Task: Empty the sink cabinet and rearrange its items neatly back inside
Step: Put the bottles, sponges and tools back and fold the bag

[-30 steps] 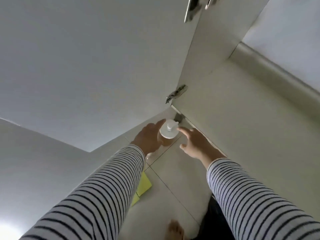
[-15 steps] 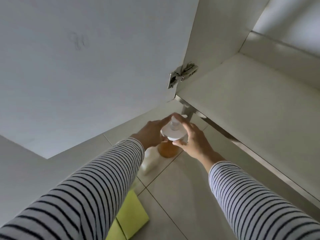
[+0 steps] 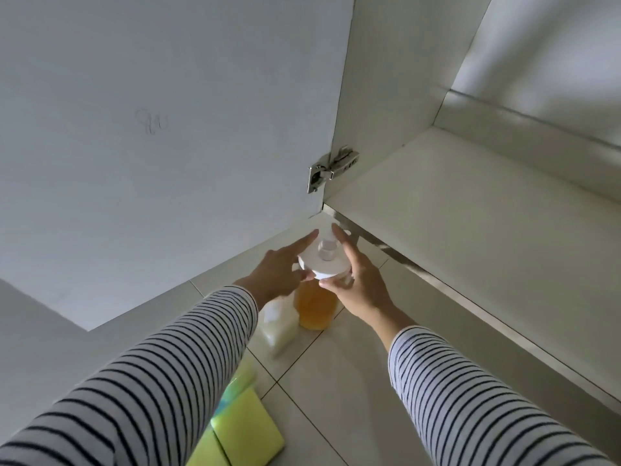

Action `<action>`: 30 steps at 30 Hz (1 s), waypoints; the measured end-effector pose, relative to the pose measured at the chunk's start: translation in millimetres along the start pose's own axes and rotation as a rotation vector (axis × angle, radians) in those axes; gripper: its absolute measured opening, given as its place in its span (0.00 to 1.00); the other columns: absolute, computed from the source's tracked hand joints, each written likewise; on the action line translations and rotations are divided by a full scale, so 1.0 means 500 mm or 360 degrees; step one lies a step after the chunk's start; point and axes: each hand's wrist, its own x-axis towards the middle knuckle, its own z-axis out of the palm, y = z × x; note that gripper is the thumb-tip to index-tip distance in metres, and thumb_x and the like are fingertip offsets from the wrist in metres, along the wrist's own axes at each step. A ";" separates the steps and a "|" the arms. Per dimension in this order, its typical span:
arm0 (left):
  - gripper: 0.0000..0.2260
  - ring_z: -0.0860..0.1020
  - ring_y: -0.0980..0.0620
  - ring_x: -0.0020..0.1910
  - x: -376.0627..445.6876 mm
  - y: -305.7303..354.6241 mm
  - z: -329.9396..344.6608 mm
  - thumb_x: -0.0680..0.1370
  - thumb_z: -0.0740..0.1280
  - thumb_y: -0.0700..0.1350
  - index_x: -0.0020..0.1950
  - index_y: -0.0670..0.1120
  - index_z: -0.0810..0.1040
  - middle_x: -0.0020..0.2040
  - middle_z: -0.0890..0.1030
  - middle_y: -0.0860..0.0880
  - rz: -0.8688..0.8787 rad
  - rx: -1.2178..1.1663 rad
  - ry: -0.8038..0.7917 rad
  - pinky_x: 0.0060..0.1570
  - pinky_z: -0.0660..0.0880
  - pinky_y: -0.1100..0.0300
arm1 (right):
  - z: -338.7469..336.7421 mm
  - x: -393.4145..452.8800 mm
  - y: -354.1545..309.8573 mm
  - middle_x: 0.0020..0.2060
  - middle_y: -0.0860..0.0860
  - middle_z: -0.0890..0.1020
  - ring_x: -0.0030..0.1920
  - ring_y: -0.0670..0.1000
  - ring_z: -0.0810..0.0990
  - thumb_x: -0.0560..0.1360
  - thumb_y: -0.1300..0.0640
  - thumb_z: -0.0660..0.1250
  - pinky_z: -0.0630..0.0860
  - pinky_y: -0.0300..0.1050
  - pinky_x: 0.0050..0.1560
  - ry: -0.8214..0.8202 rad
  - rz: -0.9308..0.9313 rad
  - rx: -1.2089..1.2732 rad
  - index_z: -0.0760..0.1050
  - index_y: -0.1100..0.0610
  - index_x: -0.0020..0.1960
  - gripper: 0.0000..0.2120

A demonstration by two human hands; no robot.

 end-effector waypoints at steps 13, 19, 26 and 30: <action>0.28 0.73 0.49 0.66 -0.040 0.262 -0.146 0.74 0.70 0.49 0.71 0.58 0.63 0.67 0.74 0.53 0.0489 -0.0533 0.0536 0.63 0.70 0.39 | -0.258 0.034 -0.198 0.74 0.46 0.62 0.70 0.54 0.69 0.73 0.54 0.71 0.72 0.46 0.62 0.0346 -0.0126 0.0120 0.48 0.41 0.76 0.42; 0.30 0.70 0.47 0.68 0.004 0.336 -0.107 0.73 0.72 0.44 0.70 0.60 0.63 0.69 0.72 0.53 0.0585 -0.0555 0.0569 0.64 0.69 0.41 | -0.347 0.059 -0.187 0.74 0.48 0.63 0.70 0.54 0.68 0.74 0.58 0.70 0.72 0.45 0.61 0.0475 -0.0150 0.0062 0.52 0.42 0.76 0.39; 0.34 0.69 0.49 0.69 0.064 0.345 -0.032 0.75 0.69 0.42 0.74 0.59 0.57 0.72 0.68 0.51 0.0653 -0.0392 0.0515 0.65 0.69 0.49 | -0.362 0.070 -0.076 0.66 0.51 0.73 0.65 0.51 0.73 0.76 0.59 0.67 0.75 0.43 0.62 0.0484 -0.0046 0.0026 0.65 0.41 0.70 0.27; 0.31 0.75 0.52 0.61 0.124 0.348 -0.016 0.73 0.70 0.38 0.71 0.57 0.64 0.67 0.74 0.50 0.0682 -0.0271 0.0591 0.55 0.70 0.63 | -0.377 0.099 -0.031 0.59 0.52 0.78 0.59 0.51 0.76 0.74 0.59 0.69 0.75 0.40 0.59 0.0539 -0.0066 0.0046 0.76 0.48 0.64 0.18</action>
